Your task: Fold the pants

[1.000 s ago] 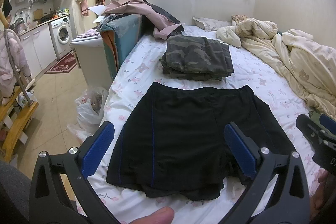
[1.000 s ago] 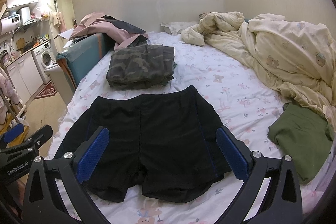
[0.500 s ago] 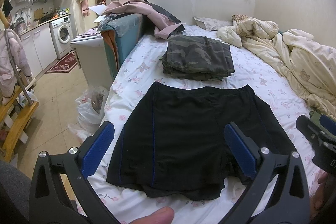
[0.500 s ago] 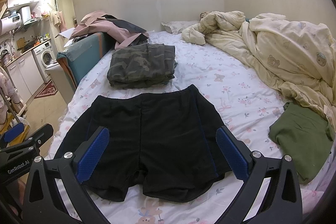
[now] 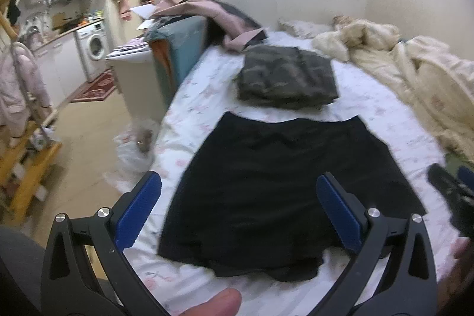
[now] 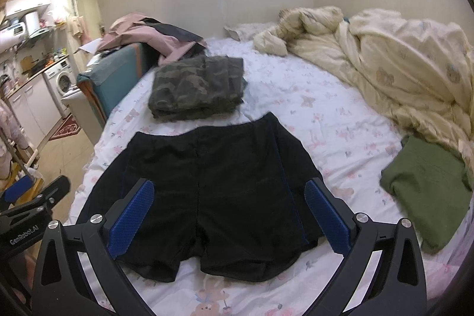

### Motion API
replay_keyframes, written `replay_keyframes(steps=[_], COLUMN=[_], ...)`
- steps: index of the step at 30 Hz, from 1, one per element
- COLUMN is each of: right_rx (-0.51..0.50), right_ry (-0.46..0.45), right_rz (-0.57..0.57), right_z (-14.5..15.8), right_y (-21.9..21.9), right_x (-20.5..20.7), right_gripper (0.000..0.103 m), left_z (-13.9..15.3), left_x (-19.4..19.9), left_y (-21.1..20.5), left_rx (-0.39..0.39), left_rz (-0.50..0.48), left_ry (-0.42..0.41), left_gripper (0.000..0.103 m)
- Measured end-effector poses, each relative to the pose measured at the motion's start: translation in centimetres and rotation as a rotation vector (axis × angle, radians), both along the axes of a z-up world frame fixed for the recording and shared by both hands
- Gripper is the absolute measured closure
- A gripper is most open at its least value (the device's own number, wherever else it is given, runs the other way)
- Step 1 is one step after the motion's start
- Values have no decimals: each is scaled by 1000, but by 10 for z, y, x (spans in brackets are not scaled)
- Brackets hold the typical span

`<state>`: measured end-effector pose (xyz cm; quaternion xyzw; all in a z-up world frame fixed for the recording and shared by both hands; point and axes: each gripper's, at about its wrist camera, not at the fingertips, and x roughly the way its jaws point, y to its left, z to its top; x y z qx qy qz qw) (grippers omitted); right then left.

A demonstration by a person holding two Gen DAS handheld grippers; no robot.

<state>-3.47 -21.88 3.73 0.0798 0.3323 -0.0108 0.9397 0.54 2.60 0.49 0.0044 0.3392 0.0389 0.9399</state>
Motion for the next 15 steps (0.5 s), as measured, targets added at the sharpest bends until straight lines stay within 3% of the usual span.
replay_keyframes(steps=[4, 9, 12, 15], right_rx=[41, 179, 284, 383], right_ry=[71, 211, 303, 394], right_rz=[-42, -198, -322, -434], right_z=[-13, -41, -71, -105], right_y=[-20, -88, -131, -165], right_x=[6, 29, 39, 39], right_gripper=[0, 0, 14, 22], left_z=[-8, -13, -16, -19], left_x=[15, 23, 29, 32], left_y=[13, 17, 19, 18], left_rx=[6, -23, -31, -62], left_rz=[56, 67, 77, 82], left_ry=[69, 108, 132, 161], left_gripper=[0, 0, 0, 0])
